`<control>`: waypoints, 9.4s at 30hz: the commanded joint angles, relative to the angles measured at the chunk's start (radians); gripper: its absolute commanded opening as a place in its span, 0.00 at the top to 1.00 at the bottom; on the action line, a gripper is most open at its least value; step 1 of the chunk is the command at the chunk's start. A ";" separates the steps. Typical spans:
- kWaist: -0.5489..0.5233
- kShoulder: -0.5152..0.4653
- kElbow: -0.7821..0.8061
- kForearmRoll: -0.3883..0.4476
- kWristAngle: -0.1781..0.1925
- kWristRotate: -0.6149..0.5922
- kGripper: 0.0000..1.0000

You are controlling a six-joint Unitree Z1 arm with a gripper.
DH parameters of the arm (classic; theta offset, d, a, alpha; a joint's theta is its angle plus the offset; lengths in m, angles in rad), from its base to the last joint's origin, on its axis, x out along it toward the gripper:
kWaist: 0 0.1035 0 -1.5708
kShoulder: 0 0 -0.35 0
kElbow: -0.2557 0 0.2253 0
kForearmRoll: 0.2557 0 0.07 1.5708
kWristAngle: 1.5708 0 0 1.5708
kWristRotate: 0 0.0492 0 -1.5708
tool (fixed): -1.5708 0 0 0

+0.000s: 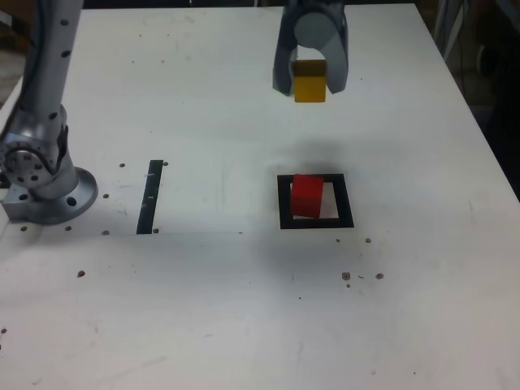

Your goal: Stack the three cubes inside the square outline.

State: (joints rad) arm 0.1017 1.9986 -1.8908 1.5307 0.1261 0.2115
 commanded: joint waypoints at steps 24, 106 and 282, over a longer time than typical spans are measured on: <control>-0.211 -0.036 0.123 0.008 -0.024 -0.170 0.86; -0.228 0.228 -0.004 -0.242 0.005 -0.083 0.06; -0.249 0.122 0.364 -0.355 -0.011 -0.314 0.78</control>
State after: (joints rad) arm -0.1508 2.1139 -1.5250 1.1780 0.1163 -0.1056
